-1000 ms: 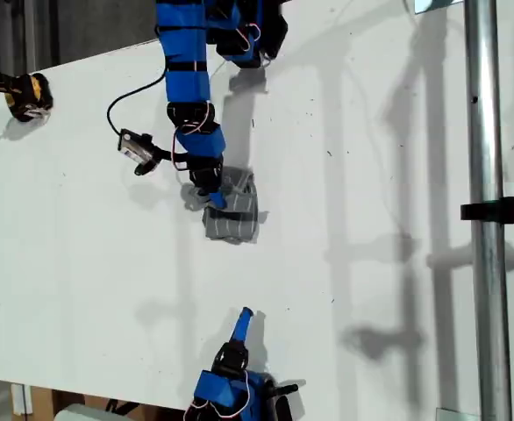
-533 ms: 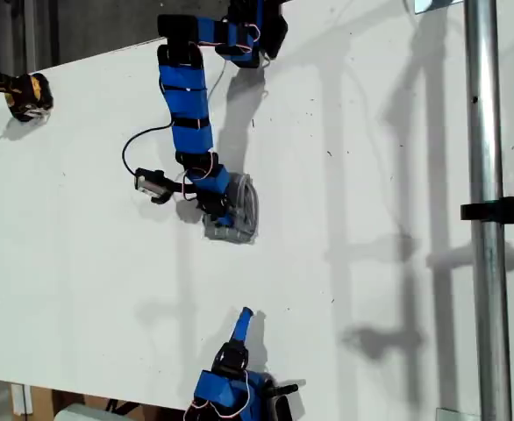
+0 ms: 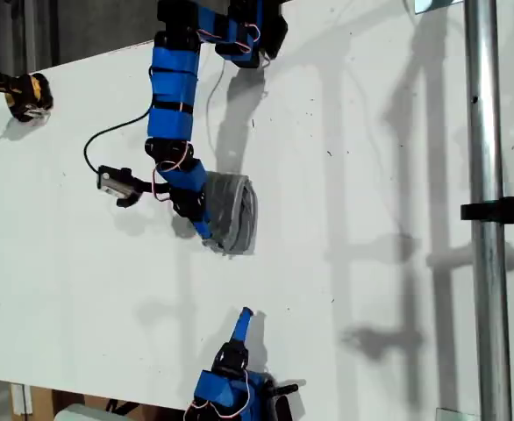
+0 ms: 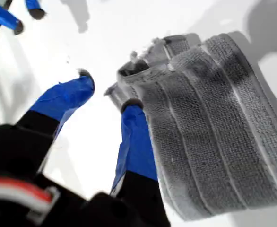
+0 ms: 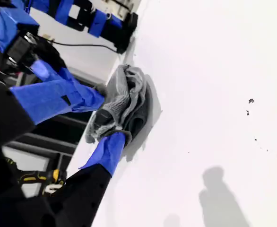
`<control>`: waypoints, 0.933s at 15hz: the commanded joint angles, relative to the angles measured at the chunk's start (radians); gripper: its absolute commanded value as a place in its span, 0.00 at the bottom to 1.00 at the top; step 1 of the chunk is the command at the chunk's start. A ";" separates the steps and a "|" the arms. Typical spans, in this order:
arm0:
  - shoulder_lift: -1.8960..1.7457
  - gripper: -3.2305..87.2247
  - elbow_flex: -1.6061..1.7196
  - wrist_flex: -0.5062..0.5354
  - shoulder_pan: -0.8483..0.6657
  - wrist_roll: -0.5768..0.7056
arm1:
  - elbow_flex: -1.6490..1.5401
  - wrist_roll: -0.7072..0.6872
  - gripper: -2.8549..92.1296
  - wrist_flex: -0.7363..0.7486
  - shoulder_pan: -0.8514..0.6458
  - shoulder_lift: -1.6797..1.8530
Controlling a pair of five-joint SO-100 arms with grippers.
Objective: Grasp corners of a towel and fold twice.
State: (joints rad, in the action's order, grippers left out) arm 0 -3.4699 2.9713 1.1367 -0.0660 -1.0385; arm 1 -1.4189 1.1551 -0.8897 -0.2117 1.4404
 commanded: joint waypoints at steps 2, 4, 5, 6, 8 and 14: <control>-0.005 0.17 0.002 -0.006 -0.015 -0.011 | -0.029 -0.009 0.18 -0.410 -0.005 0.387; -0.006 0.16 0.032 -0.012 -0.017 -0.035 | -0.267 0.074 0.07 -0.557 0.041 0.581; -0.006 0.15 0.055 -0.025 -0.017 -0.043 | -0.442 0.137 0.06 -0.563 0.066 0.676; -0.006 0.13 0.083 -0.037 -0.018 -0.064 | -0.621 0.209 0.06 -0.551 0.092 0.767; -0.006 0.11 0.123 -0.052 -0.015 -0.147 | -0.965 0.360 0.03 -0.476 0.153 0.982; -0.006 0.11 0.150 0.072 -0.006 -0.284 | -1.496 0.497 0.05 -0.560 0.235 1.830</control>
State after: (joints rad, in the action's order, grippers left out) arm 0 -3.4699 3.1155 1.1919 -0.0706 -1.3070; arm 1 -2.9115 1.6613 -1.4389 0.0199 3.2367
